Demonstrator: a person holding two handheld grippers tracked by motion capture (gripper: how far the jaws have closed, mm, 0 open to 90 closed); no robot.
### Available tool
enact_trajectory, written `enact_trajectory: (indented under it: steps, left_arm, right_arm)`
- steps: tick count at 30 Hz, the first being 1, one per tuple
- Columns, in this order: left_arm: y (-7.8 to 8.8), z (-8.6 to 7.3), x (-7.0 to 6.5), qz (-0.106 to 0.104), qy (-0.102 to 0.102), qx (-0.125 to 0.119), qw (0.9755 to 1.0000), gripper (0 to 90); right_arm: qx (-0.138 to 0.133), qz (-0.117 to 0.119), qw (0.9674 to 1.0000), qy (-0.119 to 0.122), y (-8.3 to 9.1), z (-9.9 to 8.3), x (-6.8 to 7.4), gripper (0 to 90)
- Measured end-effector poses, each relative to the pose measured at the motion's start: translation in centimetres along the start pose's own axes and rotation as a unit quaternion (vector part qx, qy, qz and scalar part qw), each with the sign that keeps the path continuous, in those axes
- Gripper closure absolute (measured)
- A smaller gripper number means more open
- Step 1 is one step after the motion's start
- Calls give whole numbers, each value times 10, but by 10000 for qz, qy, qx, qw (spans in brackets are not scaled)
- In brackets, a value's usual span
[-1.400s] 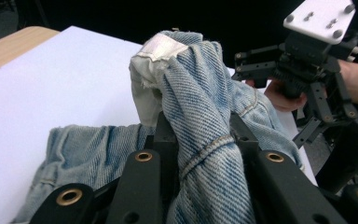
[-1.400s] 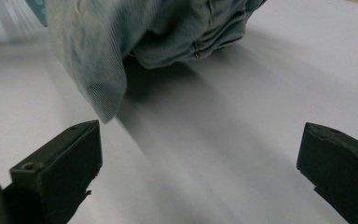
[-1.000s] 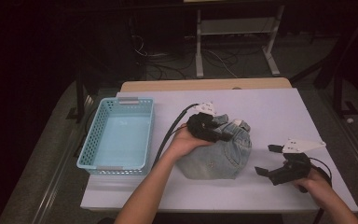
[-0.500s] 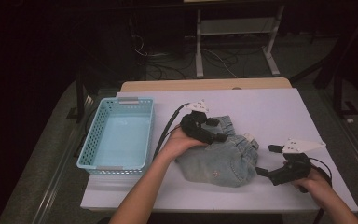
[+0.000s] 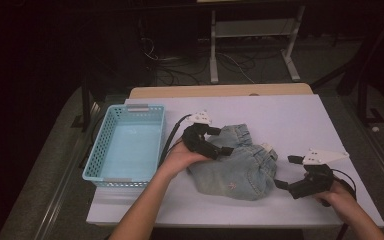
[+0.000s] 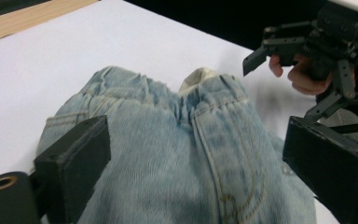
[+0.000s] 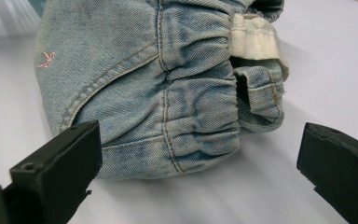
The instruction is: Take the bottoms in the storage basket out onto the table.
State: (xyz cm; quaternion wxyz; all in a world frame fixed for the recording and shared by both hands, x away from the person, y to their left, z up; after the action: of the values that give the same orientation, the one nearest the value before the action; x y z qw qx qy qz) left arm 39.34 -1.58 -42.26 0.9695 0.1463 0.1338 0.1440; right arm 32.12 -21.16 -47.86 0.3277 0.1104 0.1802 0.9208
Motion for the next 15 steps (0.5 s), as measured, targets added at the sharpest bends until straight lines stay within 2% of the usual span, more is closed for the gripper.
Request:
enact_trajectory:
  steps: [3, 10, 15]
  left_arm:
    - [5, -5, 0, 129, 20, 21, 9999, 21]
    - [24, -15, -1, 447, 96, -211, 9987, 14]
    - [36, -26, -4, 576, 166, -206, 9980, 13]
  right_arm:
    - [-6, -4, 10000, -1, 0, 0, 0, 1]
    - [10, -6, 10000, 6, 0, -1, 0, 1]
    - [11, -20, 10000, 3, 1, -1, 0, 1]
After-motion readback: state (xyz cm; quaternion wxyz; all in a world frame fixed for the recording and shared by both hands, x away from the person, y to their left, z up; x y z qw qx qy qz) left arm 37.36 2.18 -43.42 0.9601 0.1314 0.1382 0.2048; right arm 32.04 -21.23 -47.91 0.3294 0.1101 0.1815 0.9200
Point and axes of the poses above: each handheld gripper's, and its own axes: y roughly backward along the jaws, z roughly out of its top, x roughly to its left, the point moved 10 cm from there along -y, roughly forward along the jaws, and after that the axes turned 10 degrees about -x, right-handed, at the moved point
